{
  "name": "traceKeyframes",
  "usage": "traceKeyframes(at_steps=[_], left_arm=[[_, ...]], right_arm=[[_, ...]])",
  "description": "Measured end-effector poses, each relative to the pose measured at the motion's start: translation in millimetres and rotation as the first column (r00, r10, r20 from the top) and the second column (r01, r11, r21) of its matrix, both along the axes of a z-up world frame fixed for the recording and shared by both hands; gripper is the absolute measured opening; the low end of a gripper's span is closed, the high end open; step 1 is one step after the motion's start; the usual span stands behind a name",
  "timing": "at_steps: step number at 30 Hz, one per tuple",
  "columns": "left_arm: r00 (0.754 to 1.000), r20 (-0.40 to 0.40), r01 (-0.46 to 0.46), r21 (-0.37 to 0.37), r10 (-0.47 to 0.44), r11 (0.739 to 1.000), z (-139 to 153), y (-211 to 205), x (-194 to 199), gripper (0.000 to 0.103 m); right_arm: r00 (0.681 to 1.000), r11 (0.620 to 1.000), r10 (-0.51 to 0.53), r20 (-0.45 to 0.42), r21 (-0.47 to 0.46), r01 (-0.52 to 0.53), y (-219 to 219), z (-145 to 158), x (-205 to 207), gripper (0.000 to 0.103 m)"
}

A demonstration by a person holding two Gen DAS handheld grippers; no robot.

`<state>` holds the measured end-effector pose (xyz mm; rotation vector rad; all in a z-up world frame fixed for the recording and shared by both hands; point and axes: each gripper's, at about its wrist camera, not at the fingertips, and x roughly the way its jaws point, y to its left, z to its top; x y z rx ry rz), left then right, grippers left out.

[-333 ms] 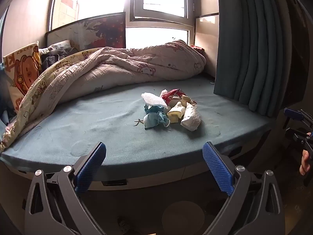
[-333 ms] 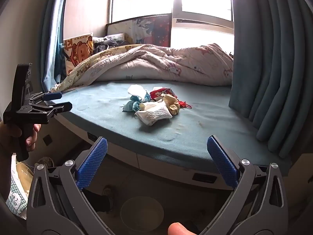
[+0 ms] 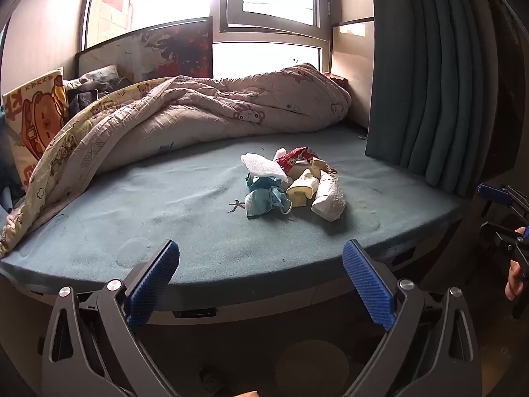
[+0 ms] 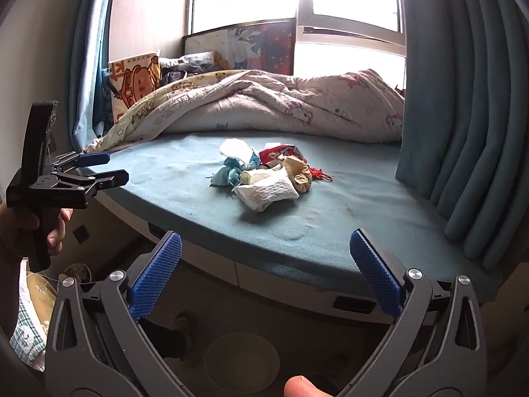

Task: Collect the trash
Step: 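Grasp the white bubble-wrap packet with the right tool while the left tool grasps the blue mask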

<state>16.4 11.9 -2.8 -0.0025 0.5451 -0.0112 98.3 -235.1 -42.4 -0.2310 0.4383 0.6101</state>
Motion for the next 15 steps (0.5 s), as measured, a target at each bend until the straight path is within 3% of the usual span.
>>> traceKeyframes(at_steps=[5,11,15], left_arm=[[1.000,-0.006,0.010,0.016,-0.010,1.000,-14,-1,16,0.097],[0.998,-0.048,0.048,0.057,-0.045,0.997,-39,1,49,0.097],[0.995,-0.087,0.059,0.011,-0.058,0.998,-57,8,77,0.097]], right_arm=[[0.998,0.996,0.001,0.068,-0.092,0.006,16,-24,28,0.098],[0.999,0.997,0.025,-0.046,-0.075,-0.028,32,-49,90,0.098],[0.996,0.998,0.039,-0.080,-0.051,-0.043,56,-60,127,0.098]])
